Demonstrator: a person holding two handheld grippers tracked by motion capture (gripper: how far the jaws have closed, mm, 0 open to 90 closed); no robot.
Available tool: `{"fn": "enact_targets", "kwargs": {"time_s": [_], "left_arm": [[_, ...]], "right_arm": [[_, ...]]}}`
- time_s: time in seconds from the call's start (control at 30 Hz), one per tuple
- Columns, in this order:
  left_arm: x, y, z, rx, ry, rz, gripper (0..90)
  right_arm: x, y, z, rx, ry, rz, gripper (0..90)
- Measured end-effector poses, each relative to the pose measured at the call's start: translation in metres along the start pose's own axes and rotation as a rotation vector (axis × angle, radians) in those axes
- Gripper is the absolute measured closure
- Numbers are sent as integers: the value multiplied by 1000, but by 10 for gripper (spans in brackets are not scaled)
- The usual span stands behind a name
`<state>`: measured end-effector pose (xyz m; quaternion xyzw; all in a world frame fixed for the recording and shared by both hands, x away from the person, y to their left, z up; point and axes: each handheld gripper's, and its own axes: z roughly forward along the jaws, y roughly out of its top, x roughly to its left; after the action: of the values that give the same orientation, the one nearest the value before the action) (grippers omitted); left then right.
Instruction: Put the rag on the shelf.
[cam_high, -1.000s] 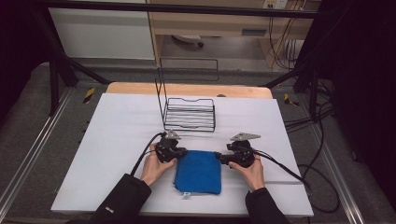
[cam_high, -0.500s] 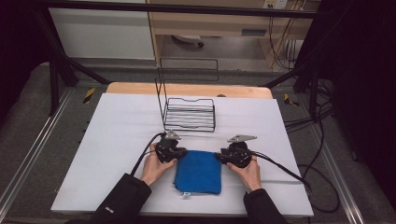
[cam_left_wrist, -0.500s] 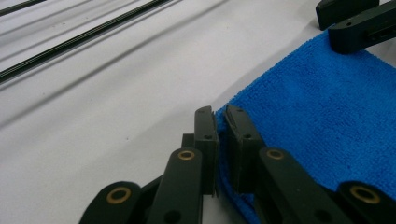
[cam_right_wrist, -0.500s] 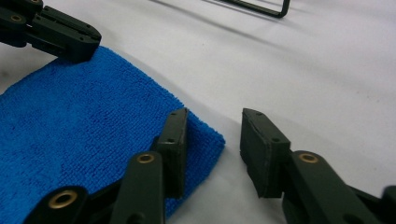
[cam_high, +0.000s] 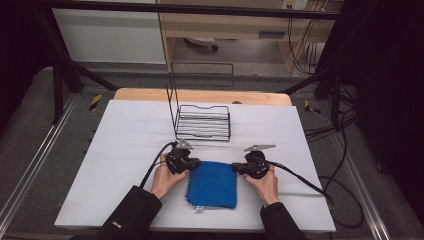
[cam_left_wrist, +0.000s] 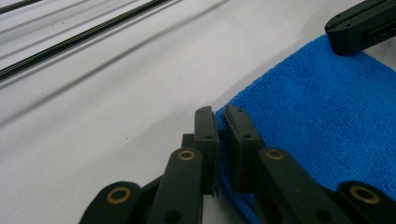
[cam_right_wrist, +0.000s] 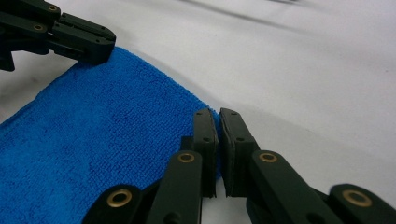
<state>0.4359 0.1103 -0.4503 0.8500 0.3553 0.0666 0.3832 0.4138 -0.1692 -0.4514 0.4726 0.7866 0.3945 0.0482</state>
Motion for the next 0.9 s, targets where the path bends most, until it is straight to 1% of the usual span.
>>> {"fn": "enact_targets", "kwargs": {"time_s": [0.1,0.2,0.27,0.33,0.37,0.4,0.43,0.57,0.6,0.73,0.8,0.9], "left_arm": [[2,0,-1,-3,-15,-20,842],[3,0,-2,-4,-19,-25,847],[2,1,-5,-3,-22,-21,848],[2,1,-9,-17,-28,-28,849],[2,2,-11,-19,-31,-26,849],[2,2,-13,-29,-32,-29,850],[1,3,-16,-31,-34,-26,850],[-3,4,-23,-46,-36,-16,850],[-5,4,-25,-55,-38,-16,850],[-8,5,-34,-81,-41,-14,849],[-9,6,-37,-91,-37,-8,849],[-11,6,-40,-92,-24,1,850]], "right_arm": [[0,1,-2,-2,7,0,868],[0,2,-5,-16,13,0,869],[1,2,-8,-35,23,1,870],[3,3,-12,-60,32,-7,869],[3,3,-12,-60,32,-7,869],[4,3,-14,-72,39,-12,869],[4,3,-14,-72,39,-12,869],[5,4,-21,-107,51,-27,869],[6,4,-24,-117,58,-30,869],[7,4,-28,-131,67,-42,869],[7,5,-30,-137,72,-49,869],[10,6,-32,-148,70,-64,869]]}}
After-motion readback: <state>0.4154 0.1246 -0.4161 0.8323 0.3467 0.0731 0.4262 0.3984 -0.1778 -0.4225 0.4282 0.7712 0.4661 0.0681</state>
